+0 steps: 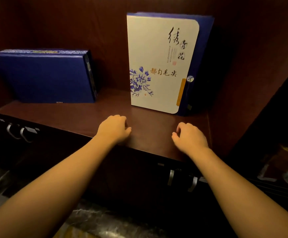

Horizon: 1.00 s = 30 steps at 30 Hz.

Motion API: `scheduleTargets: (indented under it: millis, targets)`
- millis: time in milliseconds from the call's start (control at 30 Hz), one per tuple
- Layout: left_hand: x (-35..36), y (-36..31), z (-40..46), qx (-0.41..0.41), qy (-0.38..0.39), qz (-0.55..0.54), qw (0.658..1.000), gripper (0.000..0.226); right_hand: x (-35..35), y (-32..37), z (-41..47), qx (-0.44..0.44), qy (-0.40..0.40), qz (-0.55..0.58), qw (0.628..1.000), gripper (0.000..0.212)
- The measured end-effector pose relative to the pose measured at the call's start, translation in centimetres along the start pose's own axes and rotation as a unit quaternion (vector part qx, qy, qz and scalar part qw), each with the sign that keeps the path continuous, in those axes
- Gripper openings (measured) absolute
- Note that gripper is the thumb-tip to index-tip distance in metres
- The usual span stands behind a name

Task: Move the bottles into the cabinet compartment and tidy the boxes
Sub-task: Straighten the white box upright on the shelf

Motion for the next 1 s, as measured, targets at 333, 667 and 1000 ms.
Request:
scheduleTargets:
  millis: [333,667,1000]
  targets:
    - [4.0,0.2,10.7,-0.042,-0.022,-0.035,0.998,0.079,3.5,-5.7,7.3,0.164,-0.065,0.084,0.981,0.072]
    - [6.7,-0.2,19.0,0.001,-0.044,-0.224,0.974,0.110,5.9,-7.8,10.9,0.248,-0.171,0.202,0.932,0.105]
    - [8.0,0.3,20.3,0.025,-0.078,-0.180,0.980,0.101,6.4,-7.8,11.9,0.221,-0.144,0.056,0.963,0.097]
Point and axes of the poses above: each hand's wrist, its own z-axis towards the middle knuckle, its own x-axis out of the palm, y = z × x, the point moved 6 cm from there along z, towards the middle knuckle, and after that the axes turned 7 degrees about -x, right-handed, at the moved point
